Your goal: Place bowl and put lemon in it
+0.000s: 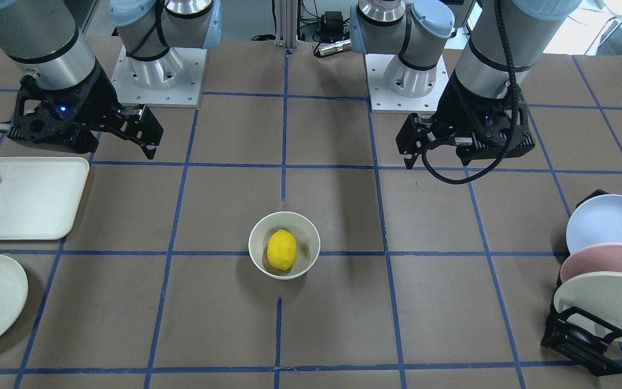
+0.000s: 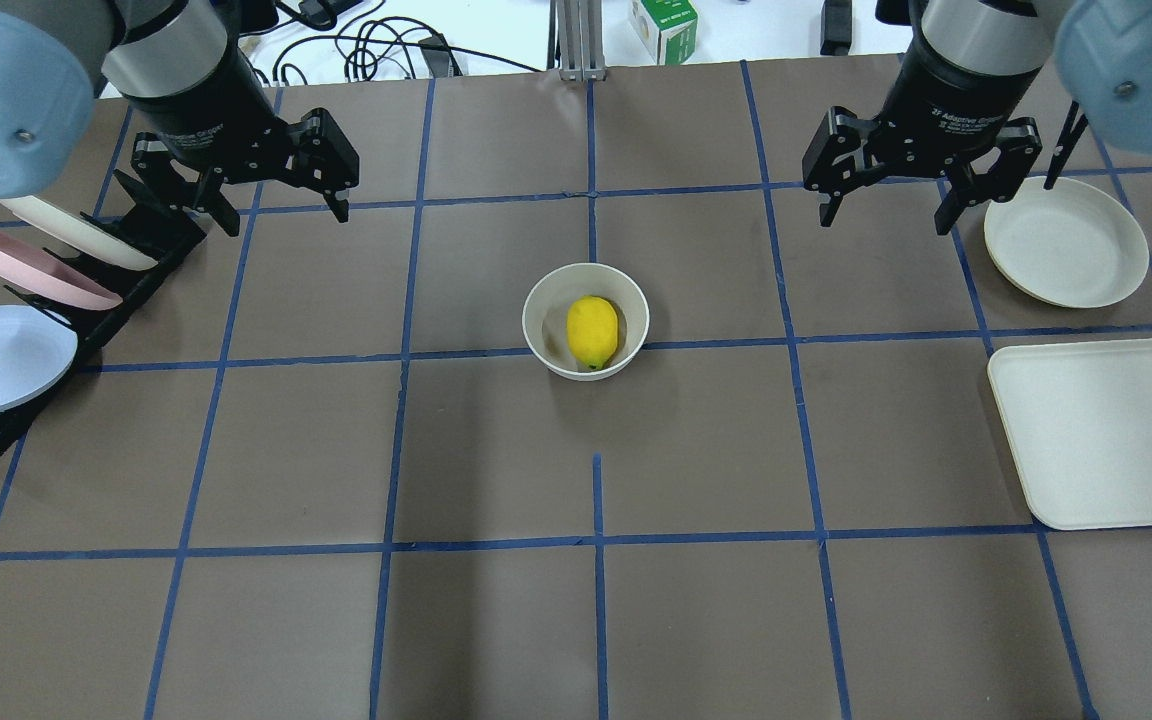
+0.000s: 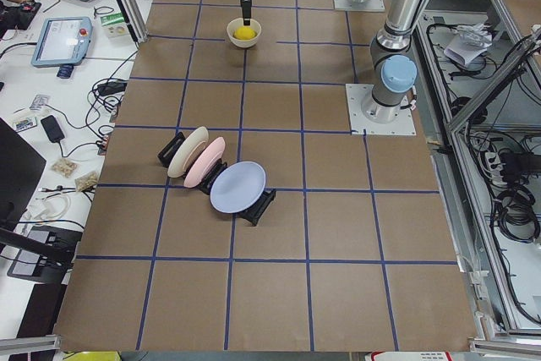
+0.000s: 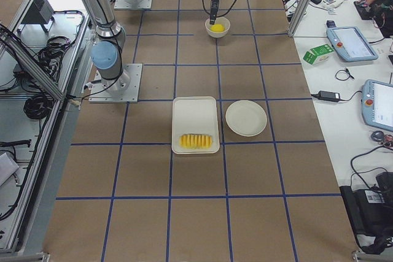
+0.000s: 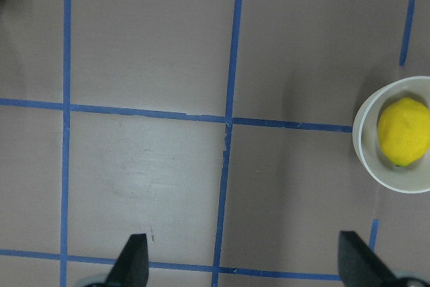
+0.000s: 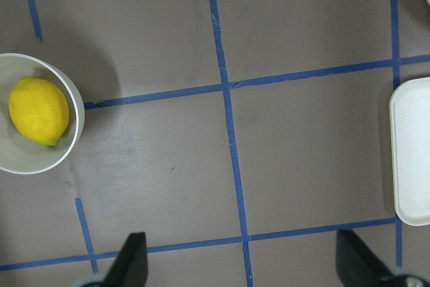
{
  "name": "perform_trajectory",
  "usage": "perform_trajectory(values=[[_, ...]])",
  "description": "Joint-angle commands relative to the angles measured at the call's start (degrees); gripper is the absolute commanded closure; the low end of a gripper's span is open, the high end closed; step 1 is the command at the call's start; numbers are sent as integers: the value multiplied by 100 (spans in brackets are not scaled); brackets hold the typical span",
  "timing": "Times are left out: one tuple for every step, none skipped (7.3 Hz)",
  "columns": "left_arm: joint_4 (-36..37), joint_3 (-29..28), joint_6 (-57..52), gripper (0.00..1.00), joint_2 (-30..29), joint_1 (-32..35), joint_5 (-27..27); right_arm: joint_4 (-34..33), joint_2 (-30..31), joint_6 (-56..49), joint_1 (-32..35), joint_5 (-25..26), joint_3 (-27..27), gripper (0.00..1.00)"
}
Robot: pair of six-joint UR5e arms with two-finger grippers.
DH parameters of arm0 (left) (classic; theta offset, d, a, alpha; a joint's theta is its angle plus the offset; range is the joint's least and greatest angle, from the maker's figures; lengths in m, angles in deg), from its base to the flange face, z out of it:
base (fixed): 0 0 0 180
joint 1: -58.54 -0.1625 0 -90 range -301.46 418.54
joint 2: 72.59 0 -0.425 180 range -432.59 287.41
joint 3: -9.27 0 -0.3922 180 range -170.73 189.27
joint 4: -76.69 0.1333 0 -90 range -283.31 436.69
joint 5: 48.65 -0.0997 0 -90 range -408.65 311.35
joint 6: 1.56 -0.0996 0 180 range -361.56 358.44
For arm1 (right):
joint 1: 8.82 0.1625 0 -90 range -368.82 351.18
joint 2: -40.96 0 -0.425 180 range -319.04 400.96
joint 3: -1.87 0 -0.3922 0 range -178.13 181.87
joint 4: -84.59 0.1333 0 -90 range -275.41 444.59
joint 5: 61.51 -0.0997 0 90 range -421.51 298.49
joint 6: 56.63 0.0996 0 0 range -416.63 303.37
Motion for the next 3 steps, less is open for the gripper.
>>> perform_trajectory(values=[[6,20,0,0,0,9,0,7,40,1,6,4,7,0],[15,20,0,0,0,1,0,7,41,1,-2,4,7,0],[24,29,0,0,0,9,0,7,41,1,6,13,7,0]])
